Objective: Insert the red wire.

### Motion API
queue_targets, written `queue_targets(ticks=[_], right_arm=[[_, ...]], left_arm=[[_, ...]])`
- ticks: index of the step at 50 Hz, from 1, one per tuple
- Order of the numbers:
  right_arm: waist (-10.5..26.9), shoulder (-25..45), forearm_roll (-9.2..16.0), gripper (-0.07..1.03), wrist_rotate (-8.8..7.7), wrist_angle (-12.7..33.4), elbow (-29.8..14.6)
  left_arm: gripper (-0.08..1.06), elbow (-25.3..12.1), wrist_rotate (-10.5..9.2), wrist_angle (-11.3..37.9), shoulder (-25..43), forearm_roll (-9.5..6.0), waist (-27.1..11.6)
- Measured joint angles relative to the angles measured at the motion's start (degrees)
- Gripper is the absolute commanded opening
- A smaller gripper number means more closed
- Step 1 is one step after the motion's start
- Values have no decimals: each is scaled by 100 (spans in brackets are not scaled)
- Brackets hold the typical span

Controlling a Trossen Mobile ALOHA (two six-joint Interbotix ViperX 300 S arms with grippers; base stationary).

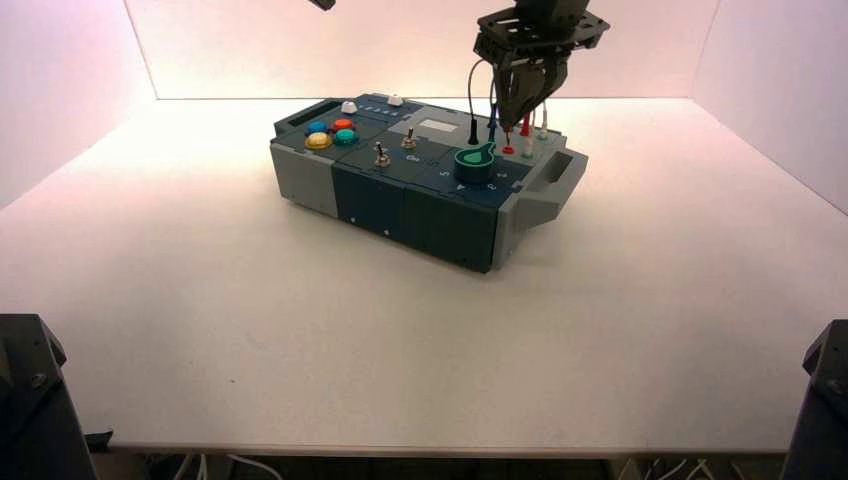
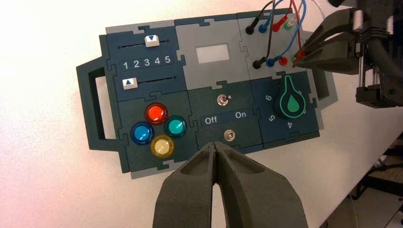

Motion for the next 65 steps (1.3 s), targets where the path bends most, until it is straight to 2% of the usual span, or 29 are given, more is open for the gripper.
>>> queue_targets(ticks=[13, 21, 31, 41, 65], right_arm=[[0, -35, 9, -2, 53, -519, 255], [0, -35, 0, -2, 149, -791, 352], [-18, -44, -9, -2, 202, -853, 378], [-26, -44, -88, -2, 202, -861, 378], [-88, -44, -105, -2, 211, -1002, 404]], left_arm=[[-3, 0, 0, 0, 0, 0, 0], [-3, 0, 0, 0, 0, 0, 0], [-3, 0, 0, 0, 0, 0, 9], [-3, 0, 0, 0, 0, 0, 18], [-3, 0, 0, 0, 0, 0, 18]])
